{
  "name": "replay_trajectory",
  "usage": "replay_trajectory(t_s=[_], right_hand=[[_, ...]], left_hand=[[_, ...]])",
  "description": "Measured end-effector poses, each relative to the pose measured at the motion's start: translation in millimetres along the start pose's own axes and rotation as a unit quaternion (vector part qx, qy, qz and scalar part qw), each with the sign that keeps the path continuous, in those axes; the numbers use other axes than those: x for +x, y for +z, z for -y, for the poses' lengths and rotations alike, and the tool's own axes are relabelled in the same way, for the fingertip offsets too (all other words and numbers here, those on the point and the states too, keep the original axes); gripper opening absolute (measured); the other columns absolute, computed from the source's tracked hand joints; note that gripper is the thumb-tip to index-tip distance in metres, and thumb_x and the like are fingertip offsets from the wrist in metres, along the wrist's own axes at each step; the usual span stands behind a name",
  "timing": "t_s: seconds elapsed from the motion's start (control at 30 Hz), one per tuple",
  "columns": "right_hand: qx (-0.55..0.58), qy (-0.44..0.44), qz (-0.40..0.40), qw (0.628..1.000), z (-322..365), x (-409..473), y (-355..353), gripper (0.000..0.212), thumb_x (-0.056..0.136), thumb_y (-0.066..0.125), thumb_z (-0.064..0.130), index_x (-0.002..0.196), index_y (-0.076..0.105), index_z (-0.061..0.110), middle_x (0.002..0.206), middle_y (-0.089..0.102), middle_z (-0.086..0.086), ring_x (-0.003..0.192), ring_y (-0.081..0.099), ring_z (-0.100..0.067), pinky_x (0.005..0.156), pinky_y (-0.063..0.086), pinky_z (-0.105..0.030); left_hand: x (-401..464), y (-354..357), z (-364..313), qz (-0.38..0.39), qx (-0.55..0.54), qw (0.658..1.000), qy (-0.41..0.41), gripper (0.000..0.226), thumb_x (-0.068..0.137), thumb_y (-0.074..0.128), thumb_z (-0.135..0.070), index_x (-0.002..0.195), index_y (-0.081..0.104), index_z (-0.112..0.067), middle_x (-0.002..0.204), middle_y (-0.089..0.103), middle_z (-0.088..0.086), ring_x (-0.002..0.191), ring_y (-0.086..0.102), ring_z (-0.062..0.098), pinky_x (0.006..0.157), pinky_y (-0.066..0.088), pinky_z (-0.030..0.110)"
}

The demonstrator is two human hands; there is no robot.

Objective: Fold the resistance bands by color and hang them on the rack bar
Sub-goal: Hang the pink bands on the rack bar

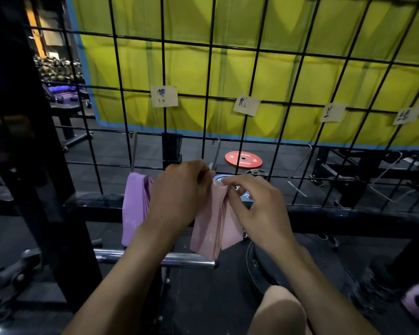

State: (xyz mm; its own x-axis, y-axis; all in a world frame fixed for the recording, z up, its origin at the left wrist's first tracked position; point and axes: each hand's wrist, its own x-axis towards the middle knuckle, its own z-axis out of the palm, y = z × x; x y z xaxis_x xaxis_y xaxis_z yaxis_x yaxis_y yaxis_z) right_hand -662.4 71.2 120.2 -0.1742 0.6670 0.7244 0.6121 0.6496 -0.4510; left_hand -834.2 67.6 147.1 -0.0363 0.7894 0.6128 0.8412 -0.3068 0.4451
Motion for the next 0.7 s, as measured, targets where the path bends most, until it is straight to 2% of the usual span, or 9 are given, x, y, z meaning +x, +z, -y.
replay_trajectory(t_s=[0.13, 0.23, 0.3, 0.37, 0.47, 0.6, 0.63, 0.7], right_hand=[[-0.001, 0.016, -0.038, 0.999, 0.3, 2.7, -1.0, 0.022, 0.094, 0.058, 0.017, 0.108, 0.072, 0.026, 0.100, 0.071, 0.017, 0.093, 0.064, -0.004, 0.079, 0.052, -0.032], [0.044, 0.046, -0.023, 0.998, 6.4, -1.4, -1.7, 0.019, 0.093, 0.062, 0.013, 0.102, 0.072, 0.027, 0.091, 0.070, 0.019, 0.085, 0.065, -0.002, 0.069, 0.051, -0.022], [0.097, 0.085, -0.010, 0.992, 12.1, -4.4, -2.8, 0.015, 0.092, 0.067, 0.015, 0.098, 0.072, 0.028, 0.087, 0.070, 0.019, 0.077, 0.065, -0.005, 0.062, 0.048, -0.015], [0.147, 0.117, 0.004, 0.982, 16.0, -7.1, -5.5, 0.013, 0.090, 0.071, 0.019, 0.096, 0.071, 0.030, 0.090, 0.070, 0.016, 0.074, 0.066, -0.008, 0.060, 0.049, -0.015], [0.179, 0.151, 0.065, 0.970, 17.9, -8.4, -14.2, 0.017, 0.088, 0.073, 0.020, 0.099, 0.069, 0.032, 0.095, 0.072, 0.015, 0.077, 0.068, -0.006, 0.065, 0.053, -0.019], [0.176, 0.172, 0.148, 0.958, 16.8, -4.4, -25.7, 0.015, 0.090, 0.072, 0.020, 0.103, 0.070, 0.027, 0.094, 0.074, 0.009, 0.083, 0.071, -0.012, 0.078, 0.056, -0.028], [0.170, 0.167, 0.164, 0.957, 18.0, -2.7, -28.0, 0.012, 0.091, 0.070, 0.020, 0.102, 0.071, 0.026, 0.090, 0.074, 0.007, 0.083, 0.071, -0.013, 0.078, 0.055, -0.030], [0.168, 0.156, 0.183, 0.956, 20.2, -1.2, -32.0, 0.007, 0.093, 0.068, 0.019, 0.096, 0.071, 0.024, 0.078, 0.072, 0.005, 0.075, 0.069, -0.015, 0.072, 0.052, -0.035]], left_hand=[[4.3, 2.2, 4.5, 0.006, -0.042, 0.999, -0.007, 0.028, 0.098, 0.058, -0.042, 0.077, 0.066, -0.025, 0.069, 0.068, -0.009, 0.064, 0.064, 0.006, 0.059, 0.053, 0.028], [5.2, 1.4, 6.6, 0.025, -0.097, 0.995, -0.025, 0.028, 0.096, 0.062, -0.039, 0.071, 0.064, -0.027, 0.068, 0.067, -0.012, 0.064, 0.062, 0.001, 0.058, 0.043, 0.021], [2.9, 0.9, 8.5, 0.037, -0.136, 0.989, -0.037, 0.029, 0.096, 0.063, -0.037, 0.070, 0.064, -0.025, 0.065, 0.066, -0.011, 0.061, 0.062, 0.001, 0.058, 0.043, 0.020], [-0.4, 2.4, 12.8, 0.050, -0.186, 0.980, -0.051, 0.026, 0.097, 0.062, -0.038, 0.074, 0.066, -0.025, 0.067, 0.067, -0.011, 0.061, 0.061, 0.002, 0.060, 0.047, 0.024], [-7.9, 2.3, 18.8, 0.070, -0.234, 0.966, -0.087, 0.024, 0.099, 0.055, -0.042, 0.086, 0.070, -0.027, 0.078, 0.071, -0.010, 0.073, 0.066, 0.005, 0.071, 0.056, 0.034], [-17.9, -1.7, 17.4, 0.086, -0.259, 0.956, -0.105, 0.015, 0.103, 0.052, -0.033, 0.100, 0.066, -0.031, 0.093, 0.070, -0.014, 0.081, 0.063, -0.004, 0.071, 0.052, 0.022], [-19.6, -2.9, 16.2, 0.089, -0.281, 0.948, -0.115, 0.013, 0.103, 0.052, -0.031, 0.102, 0.065, -0.032, 0.096, 0.069, -0.013, 0.082, 0.063, -0.002, 0.072, 0.055, 0.026], [-23.8, -6.6, 13.0, 0.102, -0.348, 0.921, -0.141, 0.013, 0.103, 0.053, -0.030, 0.104, 0.066, -0.031, 0.098, 0.071, -0.006, 0.085, 0.065, 0.010, 0.079, 0.058, 0.043]])
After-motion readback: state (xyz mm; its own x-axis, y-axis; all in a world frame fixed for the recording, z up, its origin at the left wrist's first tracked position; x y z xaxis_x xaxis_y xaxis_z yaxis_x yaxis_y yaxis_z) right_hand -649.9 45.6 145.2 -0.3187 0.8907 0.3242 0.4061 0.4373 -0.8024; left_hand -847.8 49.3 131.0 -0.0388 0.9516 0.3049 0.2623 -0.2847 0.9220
